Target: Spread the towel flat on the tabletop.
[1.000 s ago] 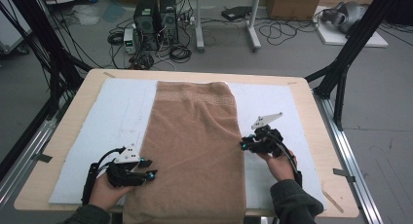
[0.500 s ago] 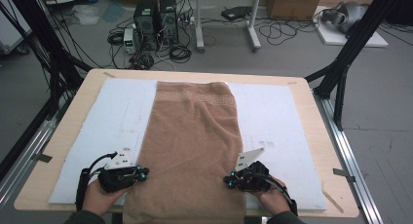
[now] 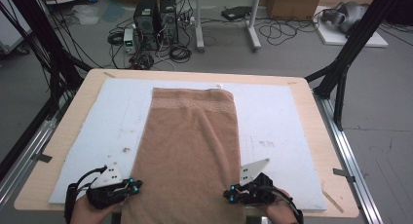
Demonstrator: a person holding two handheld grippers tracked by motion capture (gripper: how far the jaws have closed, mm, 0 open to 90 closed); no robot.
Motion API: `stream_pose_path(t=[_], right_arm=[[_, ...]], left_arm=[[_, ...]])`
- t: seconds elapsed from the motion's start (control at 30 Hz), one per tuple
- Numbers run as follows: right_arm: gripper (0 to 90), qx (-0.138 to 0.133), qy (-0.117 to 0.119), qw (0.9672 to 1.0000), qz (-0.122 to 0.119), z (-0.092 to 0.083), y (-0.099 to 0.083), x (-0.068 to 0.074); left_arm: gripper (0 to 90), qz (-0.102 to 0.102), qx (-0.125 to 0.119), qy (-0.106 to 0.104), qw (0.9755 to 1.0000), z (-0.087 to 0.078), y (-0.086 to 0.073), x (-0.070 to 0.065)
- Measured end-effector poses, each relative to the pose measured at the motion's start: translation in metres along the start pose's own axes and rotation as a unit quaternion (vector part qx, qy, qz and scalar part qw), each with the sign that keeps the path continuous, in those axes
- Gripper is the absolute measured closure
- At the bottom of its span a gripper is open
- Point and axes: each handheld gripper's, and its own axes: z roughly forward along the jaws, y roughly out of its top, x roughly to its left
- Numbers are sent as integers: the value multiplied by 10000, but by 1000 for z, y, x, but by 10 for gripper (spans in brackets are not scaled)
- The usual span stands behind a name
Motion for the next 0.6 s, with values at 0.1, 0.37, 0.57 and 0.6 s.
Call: stream_pose_path(t=[0.1, 0.37, 0.57, 0.6], right_arm=[[721, -100, -346, 9993, 135, -8, 0, -6], [728, 157, -734, 9960, 480, 4, 5, -42], [873, 167, -595, 9973, 405, 8, 2, -42], [873, 169, -569, 9974, 399, 7, 3, -41]], left_arm=[[689, -65, -103, 105, 9999, 0, 4, 4], [696, -112, 123, 93, 9998, 33, 15, 25], [864, -51, 31, 176, 9998, 29, 12, 20], [865, -48, 9, 191, 9998, 27, 11, 19]])
